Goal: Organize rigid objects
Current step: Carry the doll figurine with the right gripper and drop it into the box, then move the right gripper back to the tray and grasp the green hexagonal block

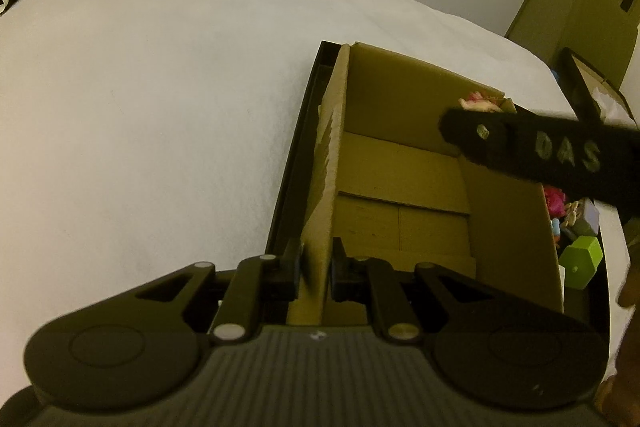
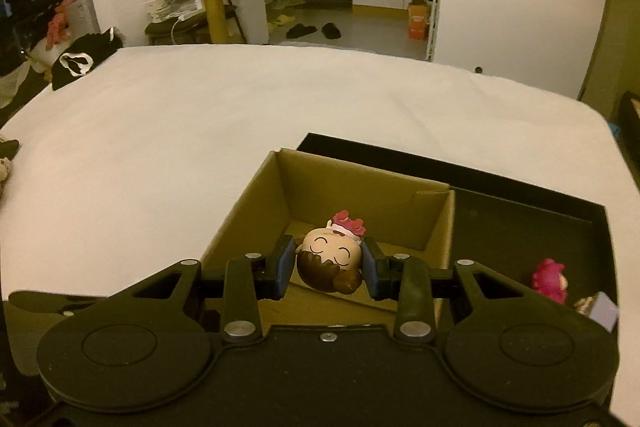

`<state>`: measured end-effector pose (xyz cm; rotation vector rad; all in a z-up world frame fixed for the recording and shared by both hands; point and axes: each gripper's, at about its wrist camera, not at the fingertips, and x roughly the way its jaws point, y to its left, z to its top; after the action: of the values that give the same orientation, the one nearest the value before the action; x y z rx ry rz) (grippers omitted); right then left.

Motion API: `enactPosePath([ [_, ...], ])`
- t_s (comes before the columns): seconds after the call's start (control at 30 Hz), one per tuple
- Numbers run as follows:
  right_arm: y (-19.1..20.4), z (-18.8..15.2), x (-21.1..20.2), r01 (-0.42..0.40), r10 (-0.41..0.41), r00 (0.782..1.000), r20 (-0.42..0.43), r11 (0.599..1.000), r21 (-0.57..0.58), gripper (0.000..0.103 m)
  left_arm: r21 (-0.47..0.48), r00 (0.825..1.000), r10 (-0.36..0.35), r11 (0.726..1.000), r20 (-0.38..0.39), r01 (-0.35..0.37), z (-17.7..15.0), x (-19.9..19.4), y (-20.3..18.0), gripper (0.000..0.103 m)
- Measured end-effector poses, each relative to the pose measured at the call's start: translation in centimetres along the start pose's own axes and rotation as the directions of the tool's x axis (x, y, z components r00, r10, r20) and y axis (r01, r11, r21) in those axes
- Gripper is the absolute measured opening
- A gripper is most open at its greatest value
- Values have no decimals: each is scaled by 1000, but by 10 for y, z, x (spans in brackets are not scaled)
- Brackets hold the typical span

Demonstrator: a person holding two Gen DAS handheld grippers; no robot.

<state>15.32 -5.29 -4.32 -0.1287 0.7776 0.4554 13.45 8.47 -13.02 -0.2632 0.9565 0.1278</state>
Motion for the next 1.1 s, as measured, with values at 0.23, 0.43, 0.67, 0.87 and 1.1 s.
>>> enactPosePath([
  [0.23,-2,5,2,-73,73,997,13,996,41,53,0,1000,4,1000,-1,-4,0,0,0,12],
  [0.43,-16,-3,-6,-41,42,999,-15,995,93,54,1,1000,15,1000,-16,-14,1,3,-3,13],
  [0.67,-30,-17,-19,-2,5,1000,-21,991,131,62,16,999,31,999,-29,-30,4,3,-9,33],
  [0.87,-50,-30,-33,38,-36,999,-15,984,176,67,27,998,61,998,-17,-61,8,-1,-15,56],
  [1.1,-74,-44,-40,78,-73,997,-29,970,231,68,62,995,96,993,-2,-95,8,-9,-23,67],
])
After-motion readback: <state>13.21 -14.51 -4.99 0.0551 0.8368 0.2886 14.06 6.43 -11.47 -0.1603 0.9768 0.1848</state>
